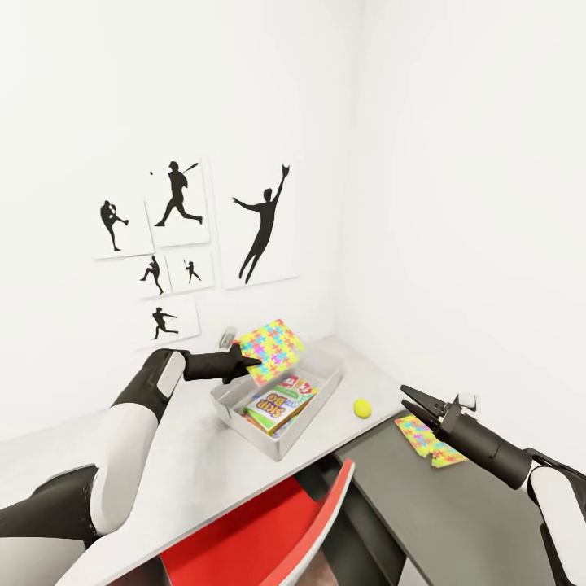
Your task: Put all the toys in the child's room - the three board games (two on the bed and one on the table), the two jigsaw puzzles on the table, and the tennis ball on the table - inside the toy box on the table in the child's room.
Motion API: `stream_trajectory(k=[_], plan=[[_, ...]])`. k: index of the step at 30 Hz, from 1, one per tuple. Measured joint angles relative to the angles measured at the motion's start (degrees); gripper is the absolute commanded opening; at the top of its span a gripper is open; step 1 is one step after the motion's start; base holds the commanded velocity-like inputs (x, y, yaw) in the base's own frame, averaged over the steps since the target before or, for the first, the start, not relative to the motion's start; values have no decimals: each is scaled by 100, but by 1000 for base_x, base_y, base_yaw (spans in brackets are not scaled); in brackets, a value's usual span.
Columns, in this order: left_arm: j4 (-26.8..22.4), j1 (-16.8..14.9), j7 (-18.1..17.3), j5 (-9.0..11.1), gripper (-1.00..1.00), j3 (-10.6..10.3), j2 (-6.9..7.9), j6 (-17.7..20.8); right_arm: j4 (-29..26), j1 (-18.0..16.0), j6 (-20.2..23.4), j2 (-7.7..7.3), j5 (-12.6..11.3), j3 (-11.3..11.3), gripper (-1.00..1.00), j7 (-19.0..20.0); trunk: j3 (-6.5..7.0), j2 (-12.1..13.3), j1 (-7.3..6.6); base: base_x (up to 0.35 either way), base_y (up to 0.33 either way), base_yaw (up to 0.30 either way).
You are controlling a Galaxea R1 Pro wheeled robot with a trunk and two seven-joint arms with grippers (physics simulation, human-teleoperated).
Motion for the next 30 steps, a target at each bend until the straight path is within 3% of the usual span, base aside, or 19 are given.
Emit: stream_trajectory(k=[18, 23, 30], plan=[[15, 0, -1, -6, -100, 5, -5, -153, 2, 4, 5, 0, -2, 8, 100, 1, 0, -1, 0, 1, -78, 0], [21, -1, 5, -7, -100, 272, -18, -156, 2, 3, 6, -1, -3, 8, 100, -1, 0, -1, -1, 93, 19, 0], [21, -1, 8, -21, -100, 367, -23, -163, 3, 2, 4, -1, -1, 8, 100, 0, 0, 0, -1, 182, 148, 0]])
